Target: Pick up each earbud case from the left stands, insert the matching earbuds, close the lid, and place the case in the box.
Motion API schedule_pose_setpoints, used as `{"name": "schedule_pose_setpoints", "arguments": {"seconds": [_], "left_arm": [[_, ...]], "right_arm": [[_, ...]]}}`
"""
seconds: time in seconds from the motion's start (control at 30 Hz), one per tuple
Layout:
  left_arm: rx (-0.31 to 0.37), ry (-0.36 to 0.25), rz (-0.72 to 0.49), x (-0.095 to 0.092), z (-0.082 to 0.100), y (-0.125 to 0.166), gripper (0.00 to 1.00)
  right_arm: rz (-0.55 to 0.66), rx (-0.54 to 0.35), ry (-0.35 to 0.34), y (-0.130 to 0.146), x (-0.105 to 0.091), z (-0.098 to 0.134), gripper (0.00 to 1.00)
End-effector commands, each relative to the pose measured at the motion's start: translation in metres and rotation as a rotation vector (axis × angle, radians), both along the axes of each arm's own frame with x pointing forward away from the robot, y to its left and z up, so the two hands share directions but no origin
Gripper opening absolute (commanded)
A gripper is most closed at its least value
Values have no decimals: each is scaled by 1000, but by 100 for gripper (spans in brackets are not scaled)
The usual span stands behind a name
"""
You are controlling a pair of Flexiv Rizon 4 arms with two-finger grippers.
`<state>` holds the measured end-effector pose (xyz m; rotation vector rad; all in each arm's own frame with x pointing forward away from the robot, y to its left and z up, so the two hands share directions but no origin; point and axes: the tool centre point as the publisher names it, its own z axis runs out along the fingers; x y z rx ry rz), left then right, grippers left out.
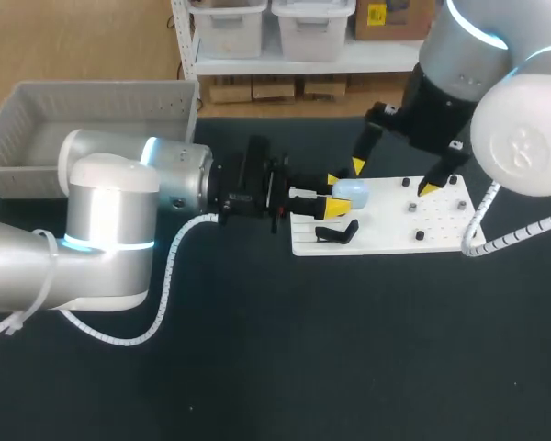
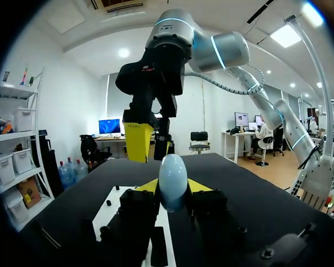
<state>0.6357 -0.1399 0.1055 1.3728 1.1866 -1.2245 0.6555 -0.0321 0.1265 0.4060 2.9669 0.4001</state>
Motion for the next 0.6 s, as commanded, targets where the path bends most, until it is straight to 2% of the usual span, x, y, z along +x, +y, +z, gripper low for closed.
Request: {"name": "schedule_pose_setpoints", "arguments": {"seconds": [0.03,0.17,0.2,0.23,0.3,0.47,0.6], "left_arm": [[-4,-4,7,-2,-1,0,0],[-4,-4,7,-2,-1,0,0],[-4,-4,7,-2,-1,0,0],[-9,22,40,-1,4,7,0],[-12,31,81,0,19,21,0],[2,-38,163,-1,61,55,0],[-1,-79,276,1,88,92,0]], "right_arm": [[-15,4,-69,-8,-3,8,100],[1,62,-256,-17,-9,38,100],[32,53,-305,-17,-15,46,100],[52,38,-341,-17,-21,53,100],[77,33,-379,-18,-33,62,100],[66,70,-402,-24,-54,68,100],[66,70,-402,-24,-54,68,100]]}}
